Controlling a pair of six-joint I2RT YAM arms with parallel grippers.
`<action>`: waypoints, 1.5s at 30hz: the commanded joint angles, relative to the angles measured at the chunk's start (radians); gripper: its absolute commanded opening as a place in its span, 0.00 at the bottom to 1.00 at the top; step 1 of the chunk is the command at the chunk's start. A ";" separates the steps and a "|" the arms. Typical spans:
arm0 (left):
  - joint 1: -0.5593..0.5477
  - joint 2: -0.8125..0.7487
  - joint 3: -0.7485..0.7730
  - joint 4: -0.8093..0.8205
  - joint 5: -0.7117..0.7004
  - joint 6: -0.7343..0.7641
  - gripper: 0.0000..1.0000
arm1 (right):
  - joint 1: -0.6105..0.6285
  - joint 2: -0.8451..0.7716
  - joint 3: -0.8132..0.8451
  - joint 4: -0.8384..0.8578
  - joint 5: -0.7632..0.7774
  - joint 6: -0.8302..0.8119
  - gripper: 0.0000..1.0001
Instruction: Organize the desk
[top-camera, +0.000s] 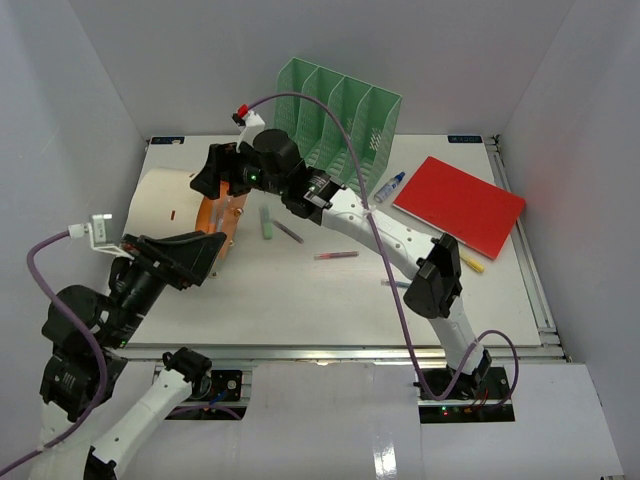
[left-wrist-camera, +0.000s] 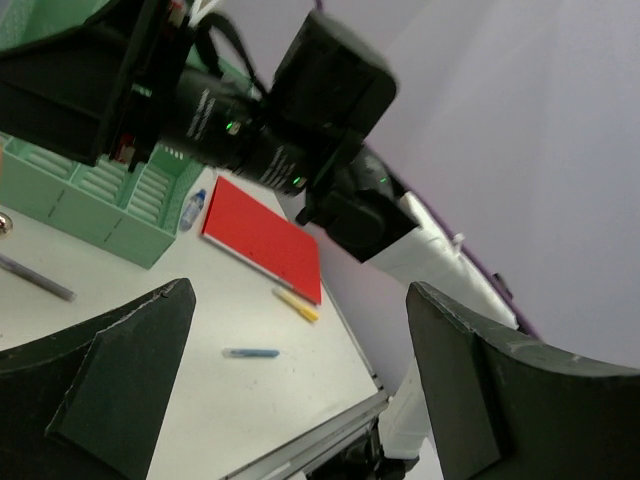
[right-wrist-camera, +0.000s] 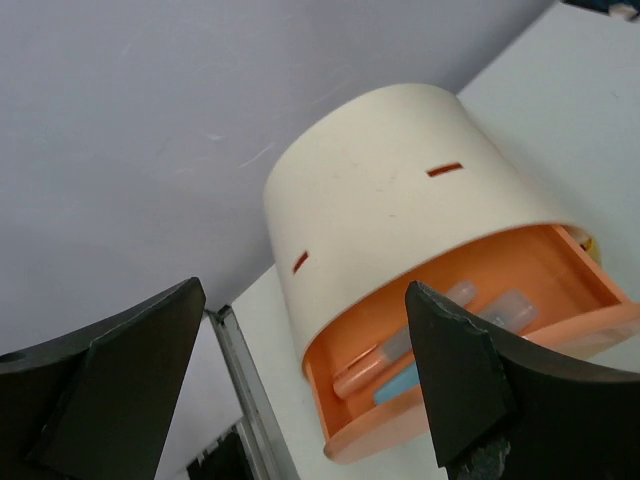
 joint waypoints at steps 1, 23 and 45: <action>0.001 0.138 0.013 -0.016 0.142 0.057 0.93 | -0.130 -0.171 -0.070 0.169 -0.448 -0.247 0.88; -0.289 1.128 0.228 -0.120 -0.625 0.207 0.59 | -0.980 -0.995 -1.432 0.206 -0.952 -0.653 0.87; -0.038 1.511 0.404 -0.039 -0.623 0.371 0.64 | -1.124 -1.035 -1.496 0.254 -1.130 -0.669 0.87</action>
